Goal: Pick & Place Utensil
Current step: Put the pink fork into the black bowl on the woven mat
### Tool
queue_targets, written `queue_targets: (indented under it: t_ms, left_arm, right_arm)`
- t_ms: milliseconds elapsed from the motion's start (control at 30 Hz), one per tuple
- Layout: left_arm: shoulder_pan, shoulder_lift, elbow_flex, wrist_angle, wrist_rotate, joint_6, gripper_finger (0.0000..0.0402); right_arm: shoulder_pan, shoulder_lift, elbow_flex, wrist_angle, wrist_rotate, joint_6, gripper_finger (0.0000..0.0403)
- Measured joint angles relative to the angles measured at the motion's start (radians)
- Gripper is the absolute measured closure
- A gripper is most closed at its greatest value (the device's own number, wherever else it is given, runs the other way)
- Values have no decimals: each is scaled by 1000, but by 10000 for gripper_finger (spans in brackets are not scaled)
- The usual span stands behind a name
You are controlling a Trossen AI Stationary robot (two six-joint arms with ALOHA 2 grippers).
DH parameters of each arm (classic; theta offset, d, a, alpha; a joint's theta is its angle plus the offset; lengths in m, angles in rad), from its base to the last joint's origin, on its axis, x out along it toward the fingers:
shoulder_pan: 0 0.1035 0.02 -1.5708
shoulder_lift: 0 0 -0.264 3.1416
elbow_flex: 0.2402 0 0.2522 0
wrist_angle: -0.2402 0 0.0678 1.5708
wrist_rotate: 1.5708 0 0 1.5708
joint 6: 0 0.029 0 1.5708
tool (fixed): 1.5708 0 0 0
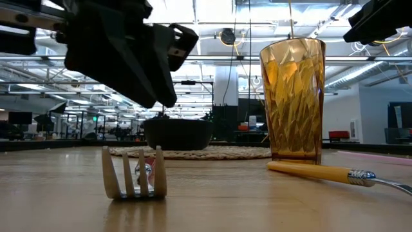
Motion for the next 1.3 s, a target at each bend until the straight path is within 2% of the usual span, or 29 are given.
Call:
queue_targets:
  t_ms: [133, 400, 533, 667, 1033, 1300]
  left_arm:
    - [16, 5, 22, -62, 0, 2, 293]
    - [21, 5, 24, -100, 1, 61, 211]
    - [21, 5, 24, -112, 2, 111, 190]
    - [37, 12, 24, -153, 3, 140, 201]
    - [90, 53, 26, -150, 51, 149, 276]
    - [91, 96, 28, -137, 72, 156, 270]
  right_arm:
    - [0, 0, 0, -1, 0, 0, 314]
    - [0, 0, 0, -5, 0, -3, 314]
    - [0, 0, 0, -5, 0, -3, 314]
    - [0, 0, 0, -4, 0, -3, 314]
    - [0, 0, 0, -5, 0, -3, 314]
    - [0, 0, 0, -7, 0, -8, 314]
